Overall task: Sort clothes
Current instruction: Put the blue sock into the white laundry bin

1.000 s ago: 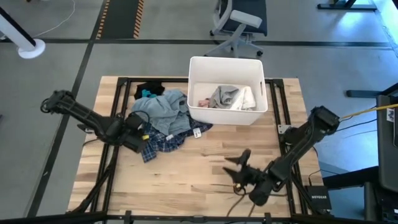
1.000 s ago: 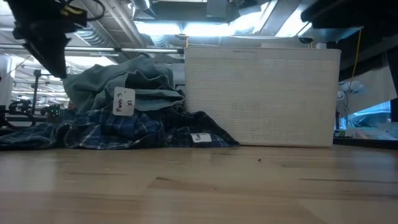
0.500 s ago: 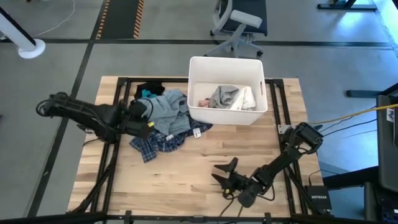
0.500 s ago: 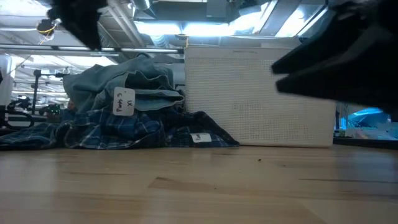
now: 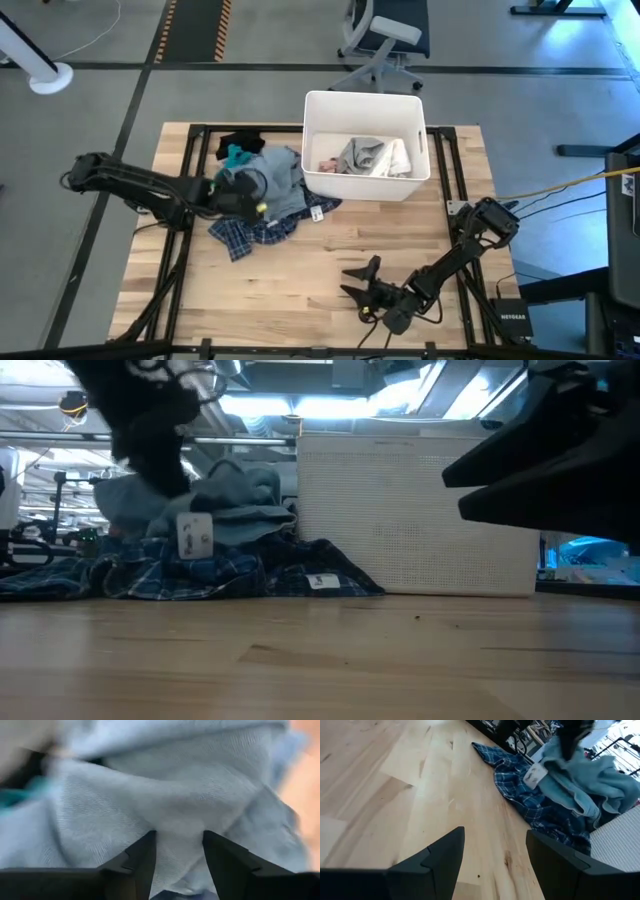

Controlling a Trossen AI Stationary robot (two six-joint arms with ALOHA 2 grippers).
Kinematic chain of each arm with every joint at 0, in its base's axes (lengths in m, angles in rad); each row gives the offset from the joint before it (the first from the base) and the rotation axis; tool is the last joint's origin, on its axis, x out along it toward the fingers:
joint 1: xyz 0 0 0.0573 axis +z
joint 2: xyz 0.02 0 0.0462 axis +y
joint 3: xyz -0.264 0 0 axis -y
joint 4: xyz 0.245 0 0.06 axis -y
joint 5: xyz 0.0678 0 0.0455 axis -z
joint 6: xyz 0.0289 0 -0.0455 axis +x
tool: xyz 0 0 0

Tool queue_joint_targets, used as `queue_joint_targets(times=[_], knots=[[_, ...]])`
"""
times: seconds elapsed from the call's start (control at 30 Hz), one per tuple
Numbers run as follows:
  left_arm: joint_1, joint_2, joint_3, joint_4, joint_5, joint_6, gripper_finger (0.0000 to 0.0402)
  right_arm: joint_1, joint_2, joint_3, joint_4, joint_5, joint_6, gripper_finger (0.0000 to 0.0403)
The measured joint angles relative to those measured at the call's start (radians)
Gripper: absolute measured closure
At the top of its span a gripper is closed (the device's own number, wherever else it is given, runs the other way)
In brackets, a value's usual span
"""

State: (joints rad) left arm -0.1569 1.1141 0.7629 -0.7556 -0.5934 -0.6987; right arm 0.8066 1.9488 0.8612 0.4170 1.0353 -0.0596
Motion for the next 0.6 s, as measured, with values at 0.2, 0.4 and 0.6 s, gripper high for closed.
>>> queue_joint_targets(times=[0.2, 0.4, 0.6], knots=[[-0.123, 0.020, -0.236, 0.392, 0.119, -0.082, 0.0245, 0.007, 0.000, 0.000, 0.001, -0.007, 0.010, 0.0171], [-0.231, 0.132, -0.375, 0.774, 0.143, -0.157, 0.0245, 0.005, 0.000, 0.000, 0.000, -0.007, 0.029, 0.0171], [-0.323, 0.305, -0.356, 0.946, 0.158, -0.173, 0.0245, 0.005, 0.000, 0.000, -0.001, -0.007, 0.028, 0.0171]])
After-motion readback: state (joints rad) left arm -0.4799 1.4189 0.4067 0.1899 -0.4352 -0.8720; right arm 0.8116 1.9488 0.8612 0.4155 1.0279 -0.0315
